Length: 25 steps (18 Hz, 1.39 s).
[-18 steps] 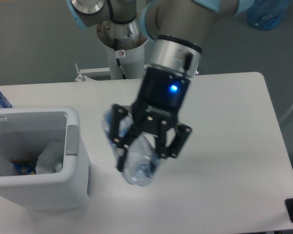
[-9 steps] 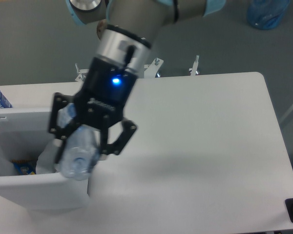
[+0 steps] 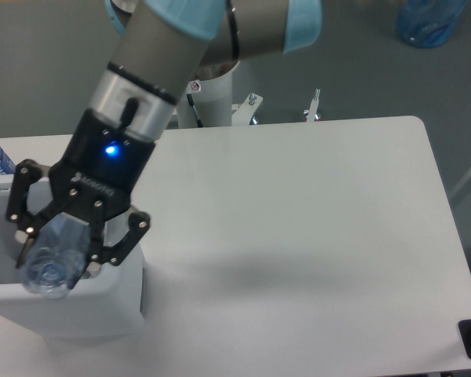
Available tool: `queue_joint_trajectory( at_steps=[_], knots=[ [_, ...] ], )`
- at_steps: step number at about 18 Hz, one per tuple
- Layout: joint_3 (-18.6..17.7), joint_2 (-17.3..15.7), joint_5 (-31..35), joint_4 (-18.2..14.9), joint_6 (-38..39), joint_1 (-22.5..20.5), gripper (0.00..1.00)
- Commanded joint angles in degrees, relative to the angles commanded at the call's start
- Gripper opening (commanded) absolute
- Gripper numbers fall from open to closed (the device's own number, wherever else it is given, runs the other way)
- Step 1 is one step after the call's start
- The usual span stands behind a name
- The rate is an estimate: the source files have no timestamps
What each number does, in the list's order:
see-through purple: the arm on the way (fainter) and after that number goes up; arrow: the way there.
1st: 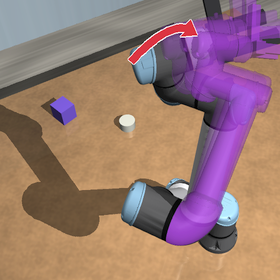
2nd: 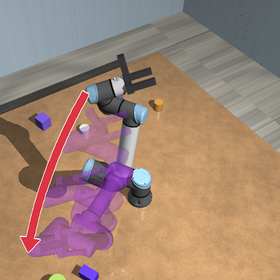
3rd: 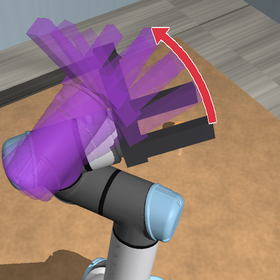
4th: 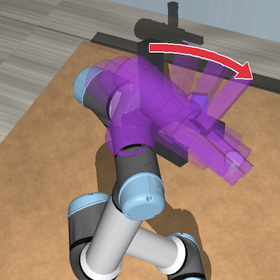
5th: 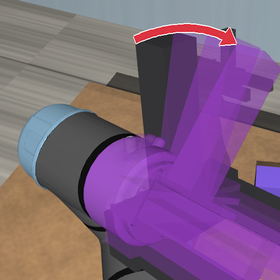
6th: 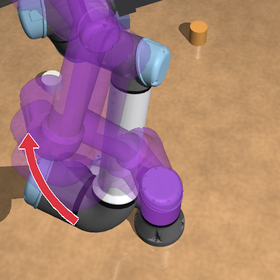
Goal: Place the trash in the trash can
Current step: 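Lower the bottle into the bin and open the gripper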
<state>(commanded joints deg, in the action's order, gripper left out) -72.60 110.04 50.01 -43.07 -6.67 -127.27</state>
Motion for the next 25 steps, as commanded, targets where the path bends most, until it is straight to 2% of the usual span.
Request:
queue_joint_trajectory(
  at_steps=[16,17,22,25],
  knots=[
    [-0.97,2.02,0.09,0.0,-1.68,2.64,0.6],
    [-1.06,2.02,0.09,0.0,-1.68,2.64,0.63],
    [-1.06,2.37,0.09,0.0,-1.68,2.55,0.99],
    [-0.97,1.85,0.35,0.0,-1.5,2.55,1.0]
  ],
)
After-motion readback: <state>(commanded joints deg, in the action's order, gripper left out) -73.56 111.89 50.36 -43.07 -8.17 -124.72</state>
